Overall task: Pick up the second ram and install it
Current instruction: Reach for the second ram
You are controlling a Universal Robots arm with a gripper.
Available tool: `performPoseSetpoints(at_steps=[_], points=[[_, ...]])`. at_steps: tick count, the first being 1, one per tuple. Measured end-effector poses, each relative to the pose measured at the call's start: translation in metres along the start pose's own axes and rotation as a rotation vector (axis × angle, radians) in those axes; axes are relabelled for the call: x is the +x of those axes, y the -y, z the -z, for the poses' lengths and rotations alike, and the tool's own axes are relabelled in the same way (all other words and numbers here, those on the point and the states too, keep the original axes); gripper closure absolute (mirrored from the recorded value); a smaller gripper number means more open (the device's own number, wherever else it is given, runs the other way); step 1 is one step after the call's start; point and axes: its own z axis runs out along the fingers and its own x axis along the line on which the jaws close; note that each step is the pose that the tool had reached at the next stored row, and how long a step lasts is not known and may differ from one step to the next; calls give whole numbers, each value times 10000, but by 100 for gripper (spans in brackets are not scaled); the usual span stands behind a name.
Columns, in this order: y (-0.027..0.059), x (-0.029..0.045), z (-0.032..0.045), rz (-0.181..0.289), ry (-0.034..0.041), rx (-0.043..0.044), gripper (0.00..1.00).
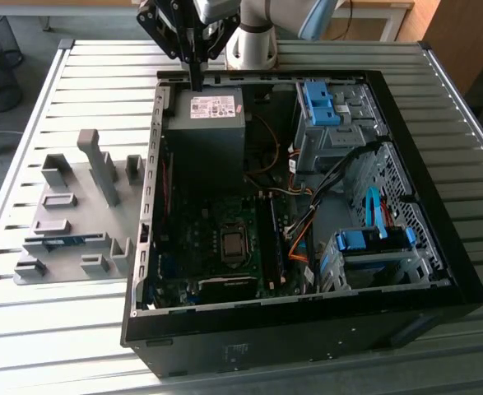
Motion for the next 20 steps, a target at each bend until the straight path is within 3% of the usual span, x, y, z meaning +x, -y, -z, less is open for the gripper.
performPoseSetpoints(at_steps=[20], points=[[6, 76, 1, 0, 0, 0, 90]])
